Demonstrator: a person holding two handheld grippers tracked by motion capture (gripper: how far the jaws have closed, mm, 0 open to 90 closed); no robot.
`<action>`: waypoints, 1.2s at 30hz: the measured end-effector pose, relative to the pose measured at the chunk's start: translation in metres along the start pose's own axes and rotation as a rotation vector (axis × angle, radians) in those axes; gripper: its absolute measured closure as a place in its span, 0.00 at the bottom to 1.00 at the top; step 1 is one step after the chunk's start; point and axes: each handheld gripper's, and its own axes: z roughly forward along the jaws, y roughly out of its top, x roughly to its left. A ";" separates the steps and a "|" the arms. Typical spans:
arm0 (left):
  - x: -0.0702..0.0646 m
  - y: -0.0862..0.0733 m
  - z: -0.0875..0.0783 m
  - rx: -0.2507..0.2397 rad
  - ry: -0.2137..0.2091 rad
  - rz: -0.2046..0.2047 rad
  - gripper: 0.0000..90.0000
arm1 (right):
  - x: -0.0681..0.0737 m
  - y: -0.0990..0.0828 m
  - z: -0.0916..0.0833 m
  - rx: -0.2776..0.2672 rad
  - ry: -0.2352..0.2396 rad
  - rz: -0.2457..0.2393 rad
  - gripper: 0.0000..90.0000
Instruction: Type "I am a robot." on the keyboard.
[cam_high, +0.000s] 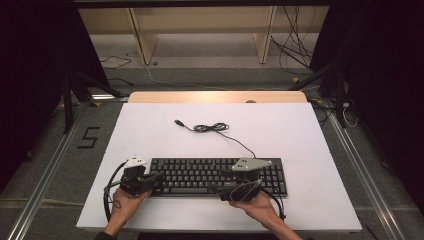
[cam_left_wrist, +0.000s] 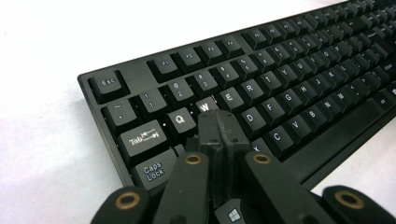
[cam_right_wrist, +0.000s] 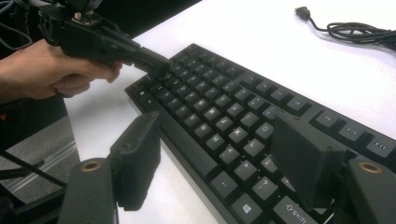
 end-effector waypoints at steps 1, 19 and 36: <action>0.000 0.000 0.001 0.003 0.001 0.003 0.99 | 0.000 0.000 0.000 0.000 0.001 0.000 0.38; -0.002 -0.001 0.005 0.042 0.022 0.022 0.99 | 0.002 -0.003 0.001 0.012 0.004 -0.001 0.38; -0.009 0.000 -0.023 -0.152 -0.079 -0.011 0.59 | 0.001 -0.001 0.001 -0.009 -0.002 0.002 0.37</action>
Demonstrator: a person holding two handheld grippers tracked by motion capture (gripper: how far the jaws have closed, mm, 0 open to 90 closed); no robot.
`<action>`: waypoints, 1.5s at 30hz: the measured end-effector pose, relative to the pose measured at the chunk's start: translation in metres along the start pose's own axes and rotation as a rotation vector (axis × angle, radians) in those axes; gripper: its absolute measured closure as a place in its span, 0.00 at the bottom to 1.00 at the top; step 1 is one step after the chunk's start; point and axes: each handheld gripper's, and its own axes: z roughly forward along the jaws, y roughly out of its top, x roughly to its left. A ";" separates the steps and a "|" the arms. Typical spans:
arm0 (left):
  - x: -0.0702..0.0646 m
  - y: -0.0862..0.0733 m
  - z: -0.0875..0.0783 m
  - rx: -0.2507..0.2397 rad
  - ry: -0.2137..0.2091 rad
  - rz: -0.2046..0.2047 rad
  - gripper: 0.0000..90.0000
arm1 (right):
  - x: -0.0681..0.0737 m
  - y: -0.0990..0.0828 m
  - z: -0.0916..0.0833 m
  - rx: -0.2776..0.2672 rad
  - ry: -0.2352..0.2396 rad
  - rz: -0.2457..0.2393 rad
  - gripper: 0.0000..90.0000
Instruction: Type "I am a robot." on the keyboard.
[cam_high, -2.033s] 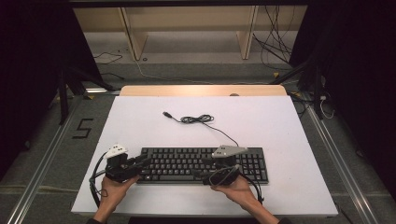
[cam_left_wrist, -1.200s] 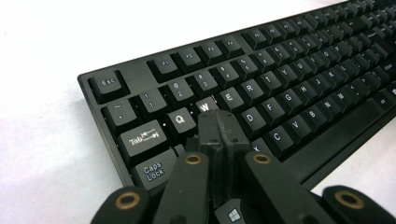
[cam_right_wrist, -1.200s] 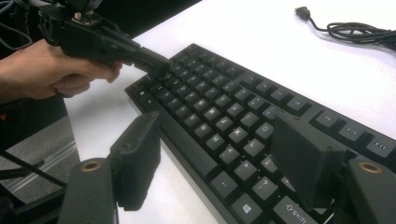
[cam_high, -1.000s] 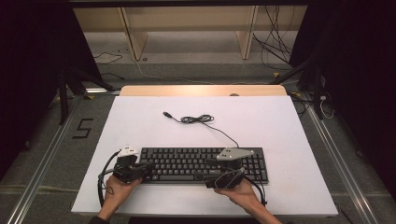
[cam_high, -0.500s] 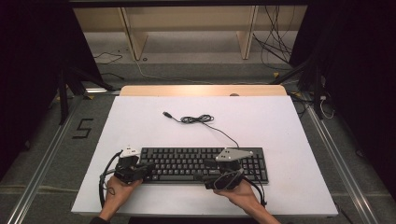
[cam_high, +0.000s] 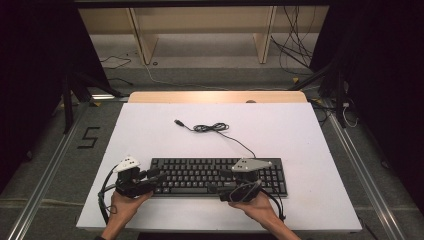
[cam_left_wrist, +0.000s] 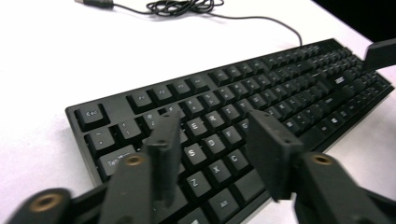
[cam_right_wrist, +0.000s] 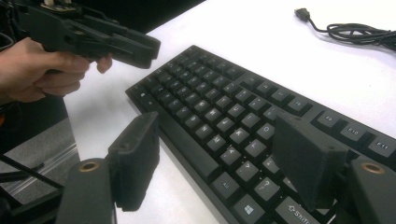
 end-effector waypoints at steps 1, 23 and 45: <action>-0.001 0.000 -0.001 -0.007 -0.010 0.000 0.58 | 0.000 0.000 0.000 0.000 0.001 0.000 0.37; -0.009 -0.003 -0.010 -0.113 -0.064 -0.007 0.37 | 0.002 0.010 0.037 0.116 -0.015 -0.046 0.82; -0.009 -0.004 -0.011 -0.139 -0.063 0.021 0.28 | 0.002 0.009 0.070 0.218 -0.040 -0.080 1.00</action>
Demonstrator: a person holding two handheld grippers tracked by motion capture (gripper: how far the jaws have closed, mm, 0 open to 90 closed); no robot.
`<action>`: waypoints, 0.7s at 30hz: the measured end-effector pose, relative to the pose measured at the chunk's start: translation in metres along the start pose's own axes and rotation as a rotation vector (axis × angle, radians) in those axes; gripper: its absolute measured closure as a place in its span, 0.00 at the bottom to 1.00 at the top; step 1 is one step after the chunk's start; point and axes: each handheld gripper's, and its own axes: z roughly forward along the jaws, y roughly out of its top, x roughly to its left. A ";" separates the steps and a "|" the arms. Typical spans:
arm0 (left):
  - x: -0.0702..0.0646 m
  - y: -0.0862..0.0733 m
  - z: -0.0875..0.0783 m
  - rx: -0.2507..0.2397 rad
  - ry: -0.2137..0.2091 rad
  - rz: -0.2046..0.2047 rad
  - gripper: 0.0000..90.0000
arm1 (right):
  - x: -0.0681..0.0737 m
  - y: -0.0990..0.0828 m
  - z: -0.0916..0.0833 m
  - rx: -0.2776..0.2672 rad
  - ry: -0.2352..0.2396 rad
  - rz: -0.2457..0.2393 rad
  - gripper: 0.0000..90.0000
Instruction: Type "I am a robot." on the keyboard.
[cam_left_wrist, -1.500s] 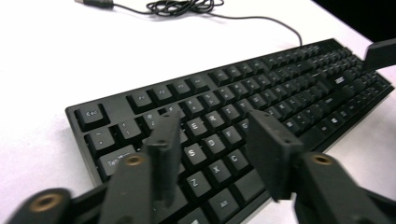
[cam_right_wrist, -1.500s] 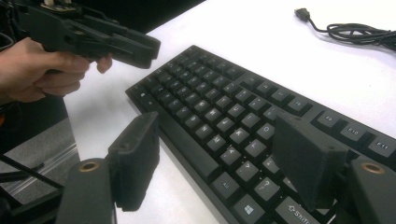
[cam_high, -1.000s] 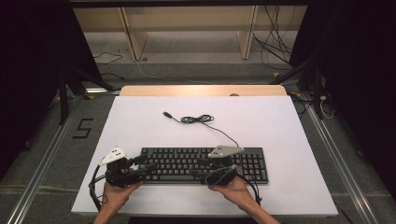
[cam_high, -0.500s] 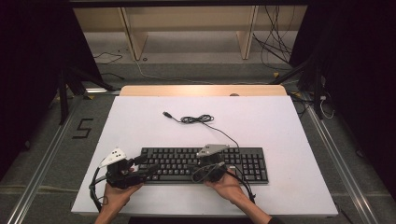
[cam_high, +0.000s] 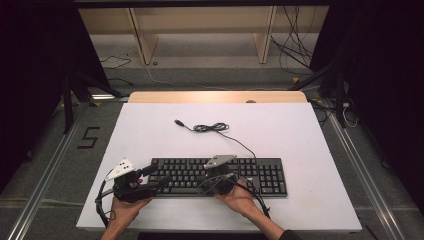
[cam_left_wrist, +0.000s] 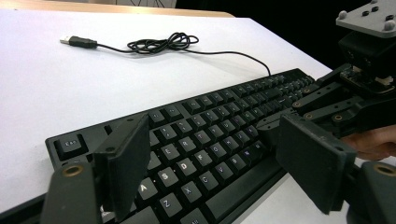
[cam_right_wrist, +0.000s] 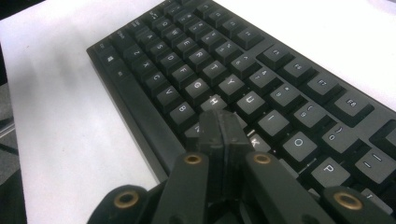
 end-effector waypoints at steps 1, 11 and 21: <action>0.000 0.000 0.000 -0.003 0.000 -0.003 0.28 | 0.000 0.000 0.000 0.003 0.000 0.002 1.00; 0.000 0.000 0.000 -0.006 0.003 -0.002 0.28 | 0.002 -0.004 0.008 0.034 -0.012 -0.010 1.00; 0.002 0.000 0.000 -0.005 0.008 -0.002 0.28 | 0.003 -0.004 0.007 0.027 -0.013 0.004 1.00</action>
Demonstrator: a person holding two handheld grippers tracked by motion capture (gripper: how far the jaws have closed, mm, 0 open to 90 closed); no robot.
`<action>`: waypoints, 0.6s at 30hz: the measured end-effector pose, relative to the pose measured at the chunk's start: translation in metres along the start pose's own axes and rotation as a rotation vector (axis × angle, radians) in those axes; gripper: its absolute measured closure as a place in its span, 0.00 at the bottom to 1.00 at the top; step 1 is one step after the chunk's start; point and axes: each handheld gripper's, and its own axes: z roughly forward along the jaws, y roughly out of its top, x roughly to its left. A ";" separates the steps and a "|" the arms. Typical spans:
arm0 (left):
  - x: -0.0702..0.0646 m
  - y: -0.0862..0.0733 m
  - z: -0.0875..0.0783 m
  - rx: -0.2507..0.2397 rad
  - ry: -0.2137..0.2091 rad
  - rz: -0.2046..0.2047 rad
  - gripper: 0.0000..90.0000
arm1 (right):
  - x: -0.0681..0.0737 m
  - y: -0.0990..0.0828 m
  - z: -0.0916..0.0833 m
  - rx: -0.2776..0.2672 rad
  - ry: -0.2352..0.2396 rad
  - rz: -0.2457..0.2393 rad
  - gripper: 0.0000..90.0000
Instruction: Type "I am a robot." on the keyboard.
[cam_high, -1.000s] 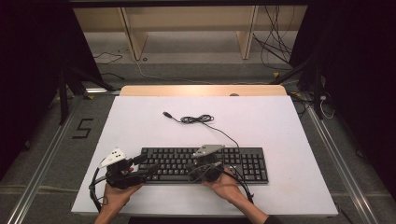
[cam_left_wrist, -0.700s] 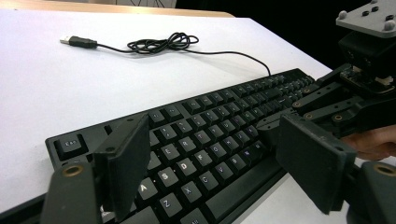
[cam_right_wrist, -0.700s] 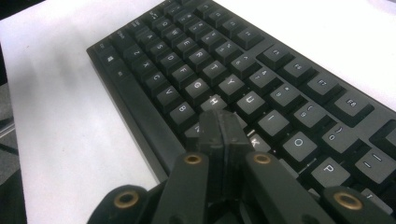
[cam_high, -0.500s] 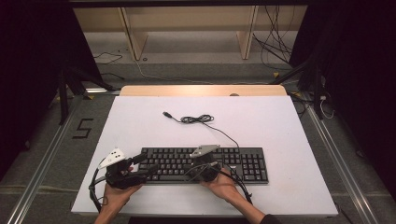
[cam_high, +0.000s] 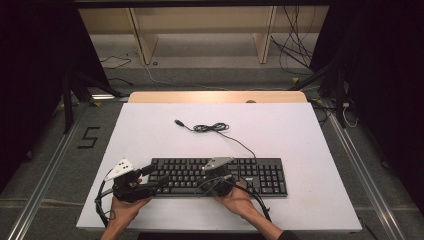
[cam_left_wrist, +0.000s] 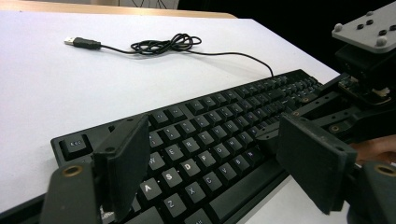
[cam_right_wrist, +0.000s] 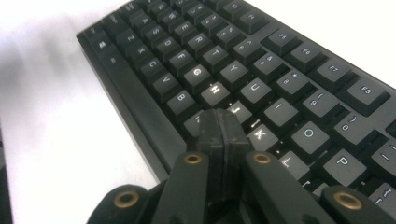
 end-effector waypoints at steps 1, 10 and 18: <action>0.000 0.000 0.000 0.000 0.000 0.000 0.28 | -0.001 0.000 -0.001 -0.008 0.008 0.006 0.98; 0.001 0.000 0.000 -0.001 0.005 -0.001 0.28 | -0.003 0.002 -0.010 -0.063 0.028 0.028 0.91; 0.001 0.000 0.000 -0.002 0.008 -0.006 0.28 | -0.003 0.003 -0.016 -0.100 0.061 0.041 0.69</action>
